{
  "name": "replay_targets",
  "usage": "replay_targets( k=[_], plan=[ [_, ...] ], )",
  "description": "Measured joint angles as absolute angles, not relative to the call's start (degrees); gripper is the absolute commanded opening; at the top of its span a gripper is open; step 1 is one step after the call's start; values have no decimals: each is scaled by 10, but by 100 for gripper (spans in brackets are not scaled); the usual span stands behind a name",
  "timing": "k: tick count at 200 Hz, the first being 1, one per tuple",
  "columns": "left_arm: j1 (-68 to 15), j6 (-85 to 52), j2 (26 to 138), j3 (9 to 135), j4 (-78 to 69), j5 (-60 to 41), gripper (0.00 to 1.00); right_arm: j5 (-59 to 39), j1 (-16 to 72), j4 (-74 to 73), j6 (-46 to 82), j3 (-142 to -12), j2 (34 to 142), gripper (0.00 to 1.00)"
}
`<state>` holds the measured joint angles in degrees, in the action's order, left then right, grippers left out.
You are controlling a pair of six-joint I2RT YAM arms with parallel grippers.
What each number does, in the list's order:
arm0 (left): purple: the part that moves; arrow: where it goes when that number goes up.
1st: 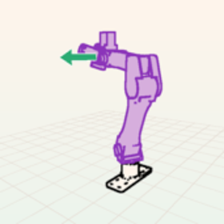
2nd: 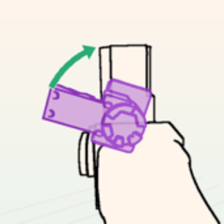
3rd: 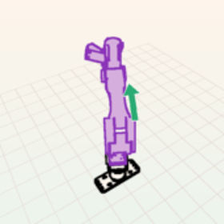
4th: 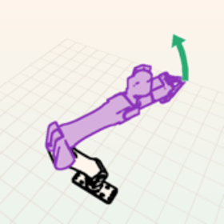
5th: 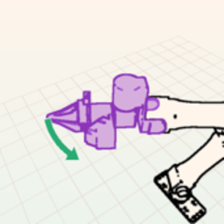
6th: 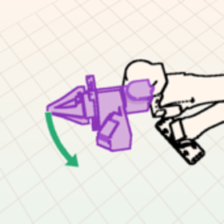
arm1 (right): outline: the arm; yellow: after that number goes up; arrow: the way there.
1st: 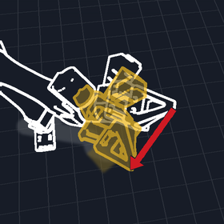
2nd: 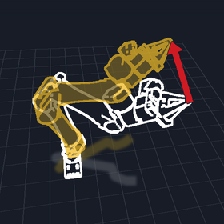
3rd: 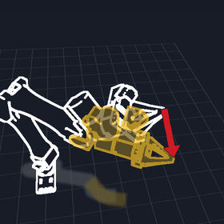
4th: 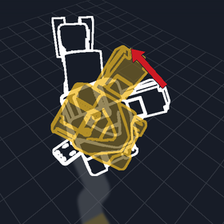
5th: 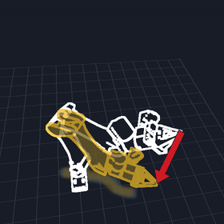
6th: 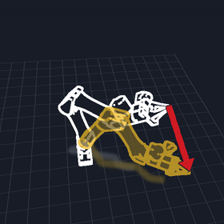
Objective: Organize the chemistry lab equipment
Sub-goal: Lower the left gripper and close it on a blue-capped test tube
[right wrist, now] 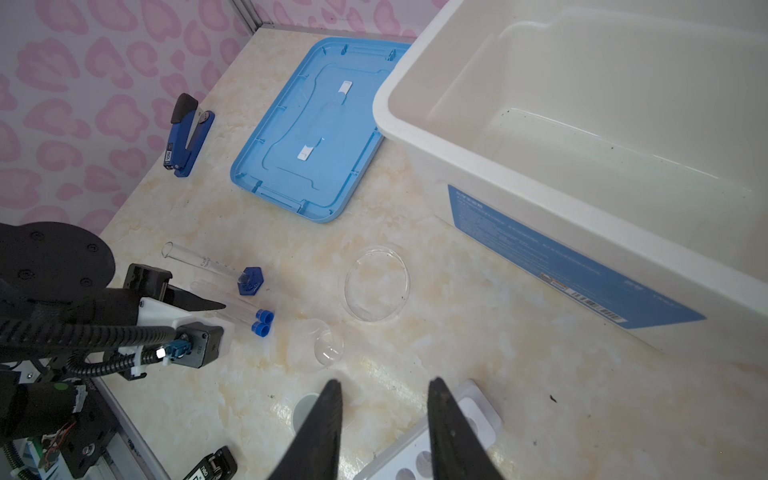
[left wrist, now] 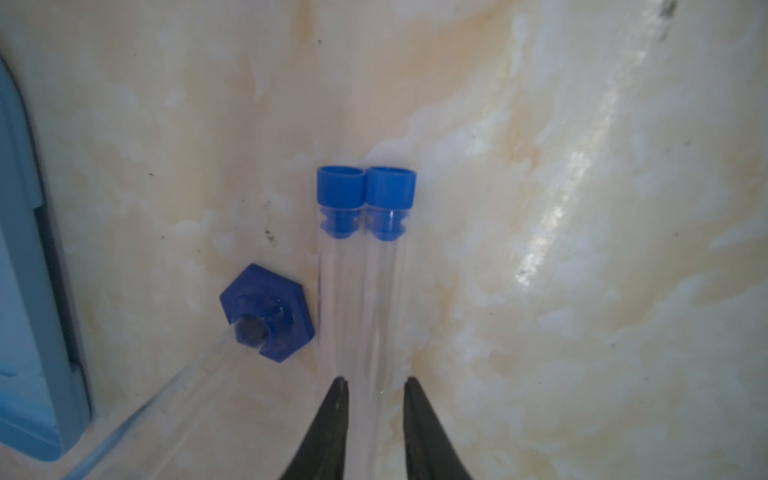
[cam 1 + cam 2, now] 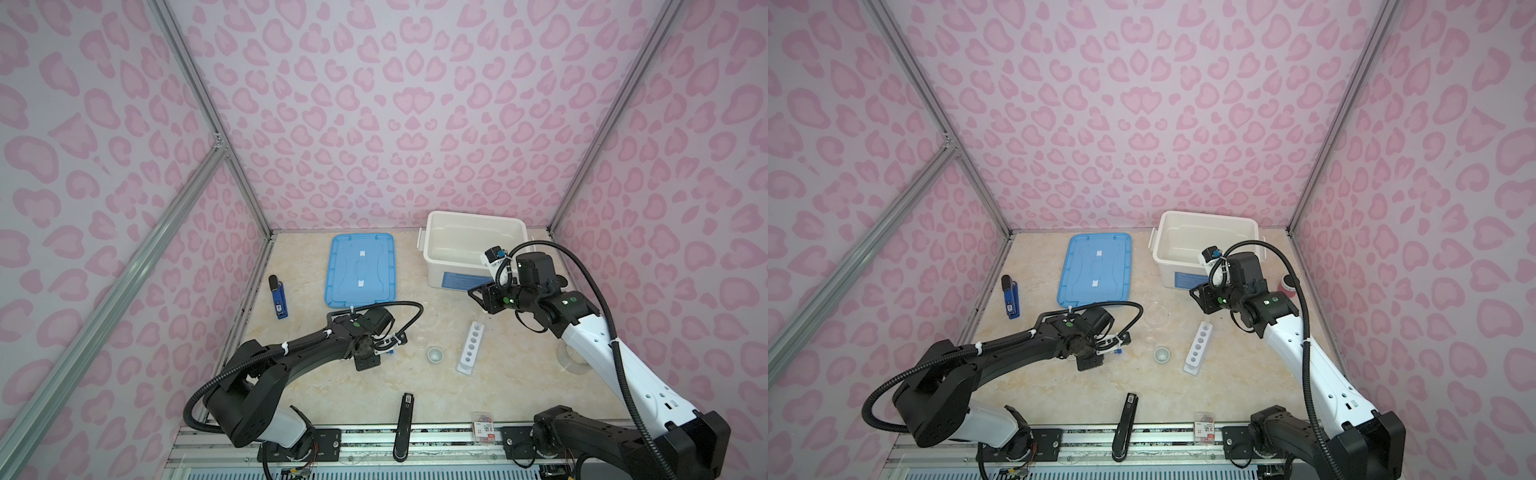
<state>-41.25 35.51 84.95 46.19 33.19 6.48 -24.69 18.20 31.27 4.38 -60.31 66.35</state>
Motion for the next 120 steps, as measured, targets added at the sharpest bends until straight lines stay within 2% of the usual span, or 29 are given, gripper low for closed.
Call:
replay_targets(
  k=[120],
  plan=[
    [-418,355,871,465,332,69,26,-251,179,312,50,-597,661,35]
  ],
)
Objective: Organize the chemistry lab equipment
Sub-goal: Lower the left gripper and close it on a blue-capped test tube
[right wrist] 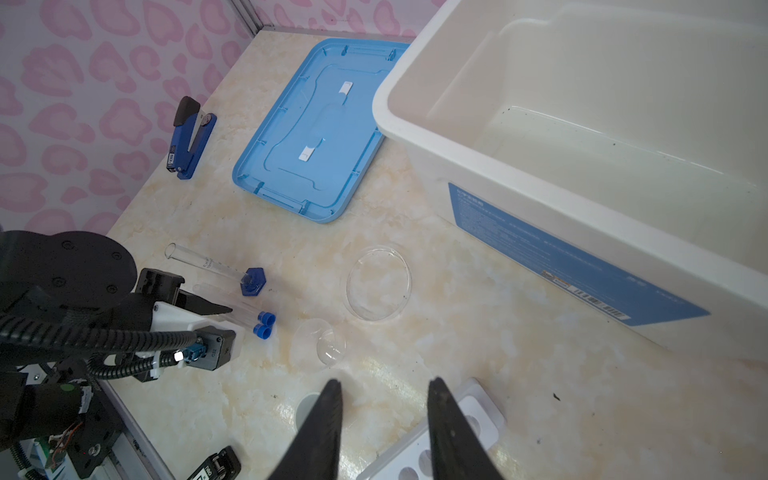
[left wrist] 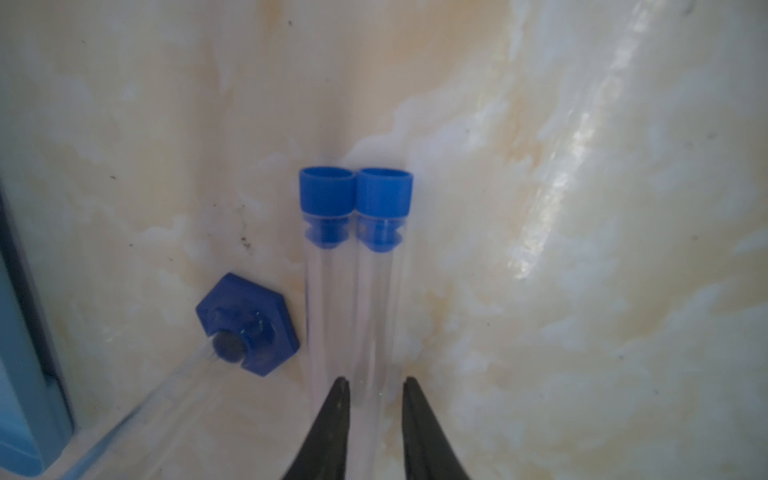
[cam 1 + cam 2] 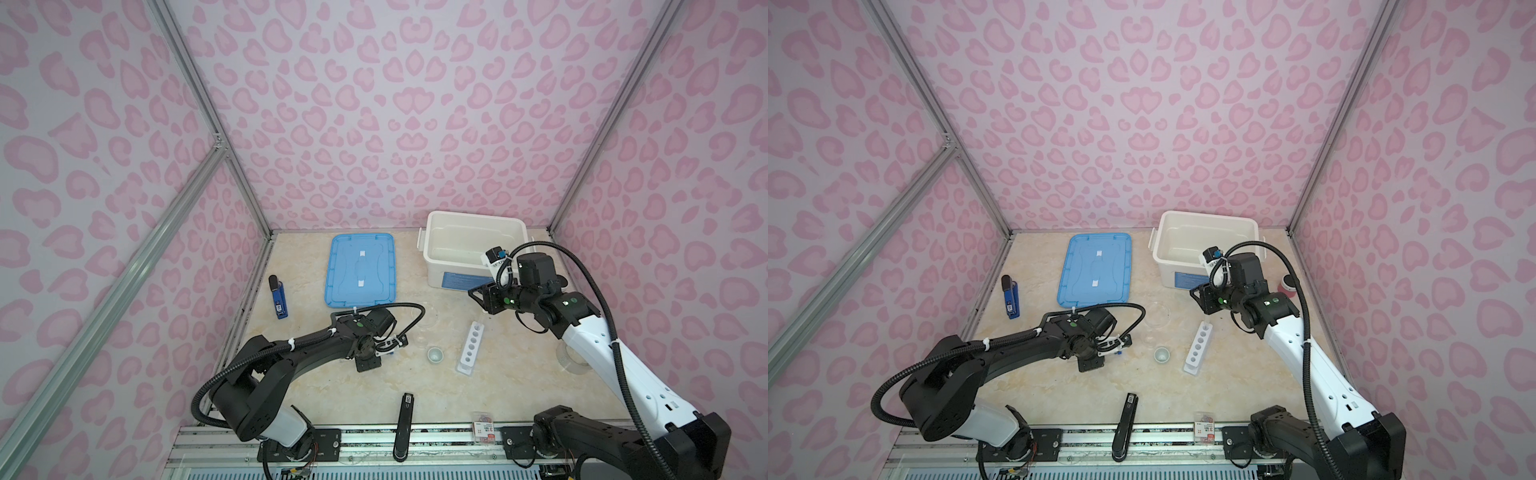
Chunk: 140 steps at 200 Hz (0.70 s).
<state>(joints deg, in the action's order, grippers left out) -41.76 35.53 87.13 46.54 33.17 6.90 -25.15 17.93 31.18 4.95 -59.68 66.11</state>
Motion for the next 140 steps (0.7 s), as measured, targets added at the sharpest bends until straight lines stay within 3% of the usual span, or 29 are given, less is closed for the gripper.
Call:
replay_targets(
  k=[140],
  plan=[
    [-432,356,881,468,331,64,24,-255,176,307,50,-592,672,35]
  ],
)
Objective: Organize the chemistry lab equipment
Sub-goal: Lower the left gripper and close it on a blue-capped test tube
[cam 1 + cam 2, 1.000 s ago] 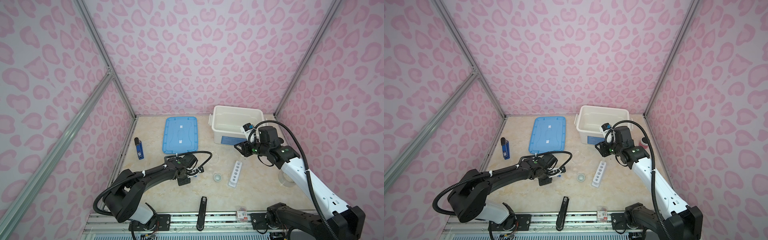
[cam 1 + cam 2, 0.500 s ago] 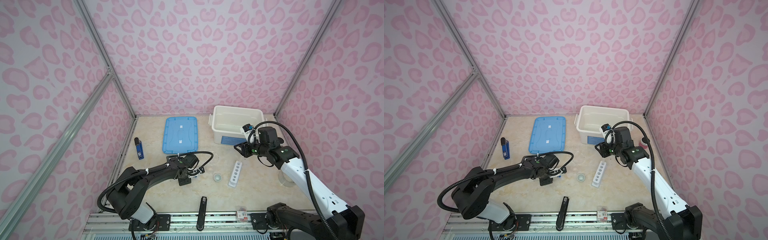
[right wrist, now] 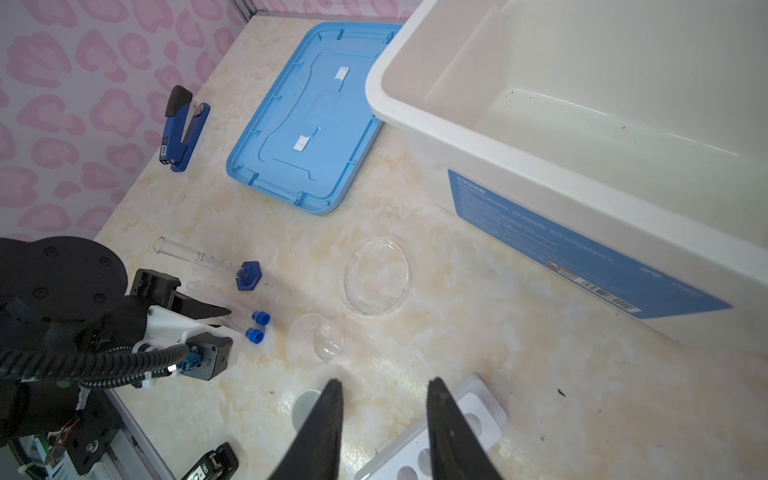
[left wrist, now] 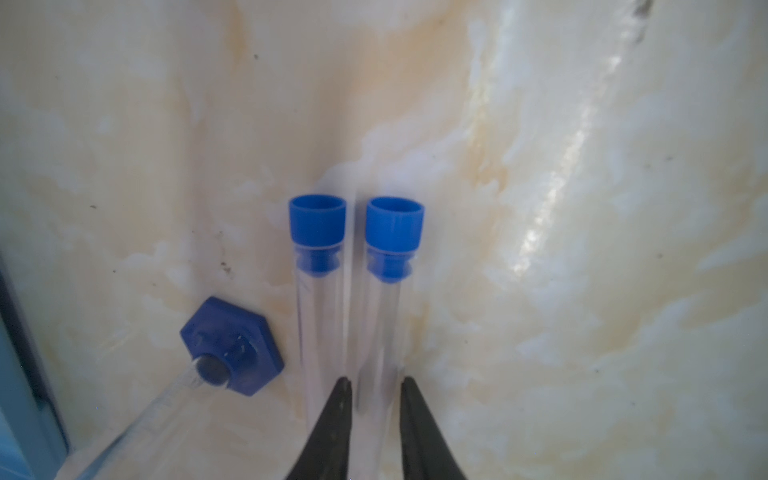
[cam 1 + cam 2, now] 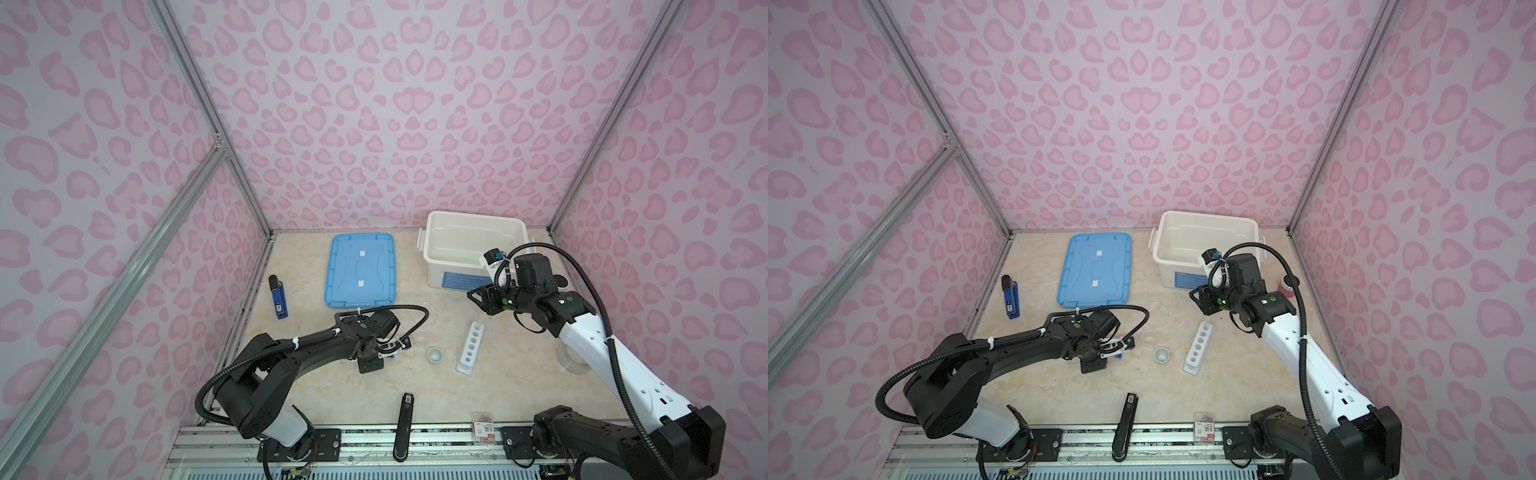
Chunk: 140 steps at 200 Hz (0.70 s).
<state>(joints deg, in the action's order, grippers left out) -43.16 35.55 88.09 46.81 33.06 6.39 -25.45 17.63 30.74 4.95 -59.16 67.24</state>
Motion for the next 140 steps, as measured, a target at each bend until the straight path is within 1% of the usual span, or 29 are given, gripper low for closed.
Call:
replay_targets(
  k=[140],
  plan=[
    [-448,349,879,455,329,51,24,-254,176,308,50,-592,665,35]
  ],
)
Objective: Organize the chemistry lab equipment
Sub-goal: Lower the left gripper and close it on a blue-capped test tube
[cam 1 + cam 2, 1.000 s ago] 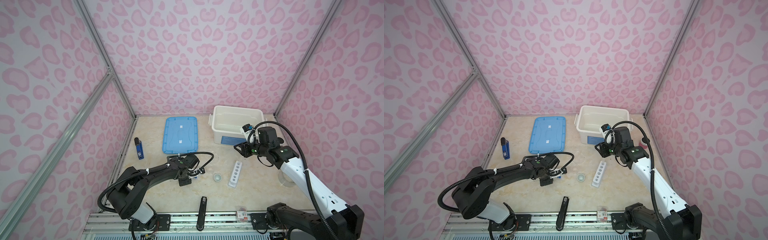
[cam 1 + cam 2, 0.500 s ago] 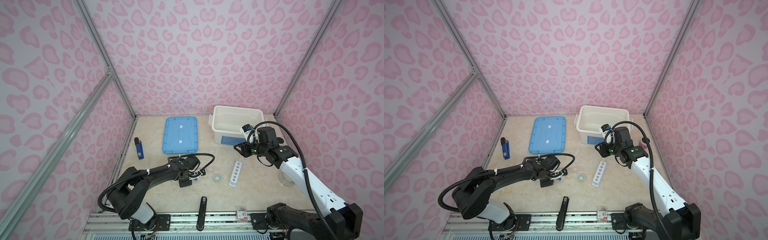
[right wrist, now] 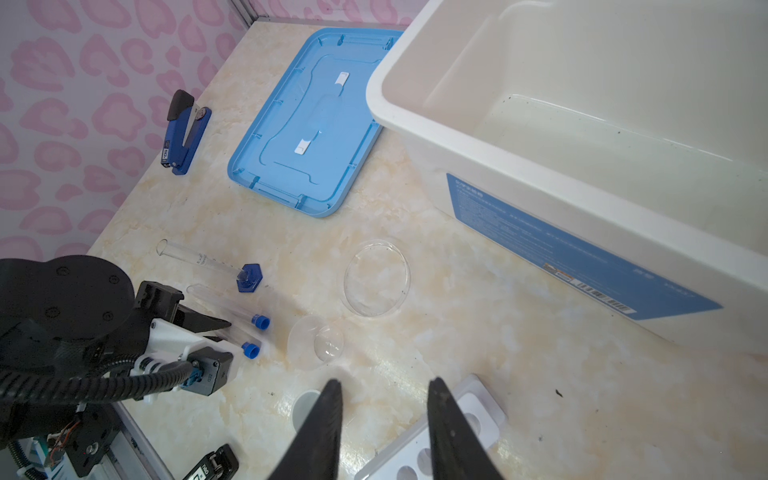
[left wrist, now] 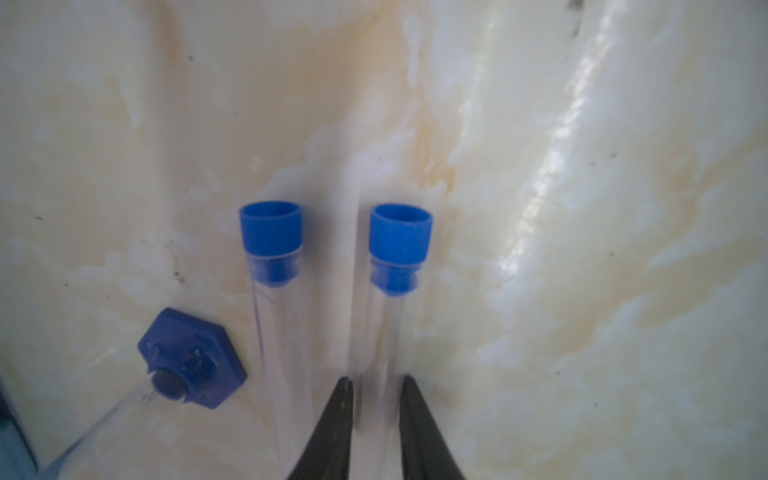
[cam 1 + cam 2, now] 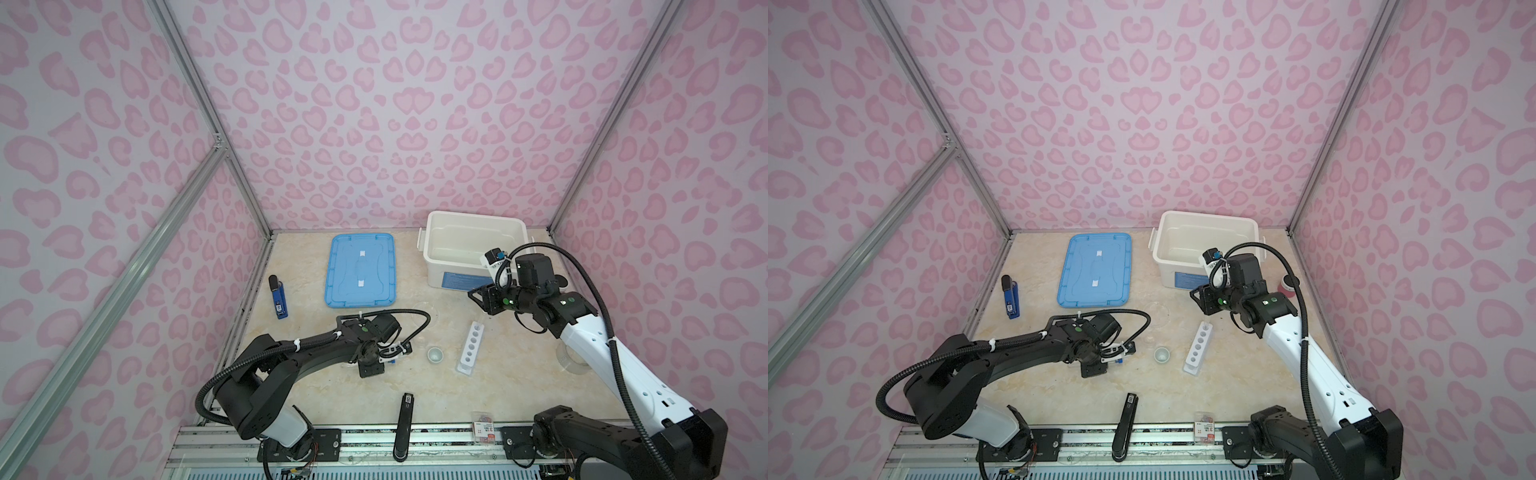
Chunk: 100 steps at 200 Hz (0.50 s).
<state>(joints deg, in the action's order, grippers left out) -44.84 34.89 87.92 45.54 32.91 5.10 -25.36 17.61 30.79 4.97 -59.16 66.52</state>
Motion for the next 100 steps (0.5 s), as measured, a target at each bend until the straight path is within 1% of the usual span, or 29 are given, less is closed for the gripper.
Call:
replay_targets(
  k=[29,74,100],
  plan=[
    [-449,349,879,455,329,51,24,-252,176,308,50,-592,662,36],
    [-450,349,879,455,329,51,18,-250,176,307,50,-590,657,36],
    [-450,349,879,455,329,51,17,-250,176,309,50,-586,656,36]
  ],
)
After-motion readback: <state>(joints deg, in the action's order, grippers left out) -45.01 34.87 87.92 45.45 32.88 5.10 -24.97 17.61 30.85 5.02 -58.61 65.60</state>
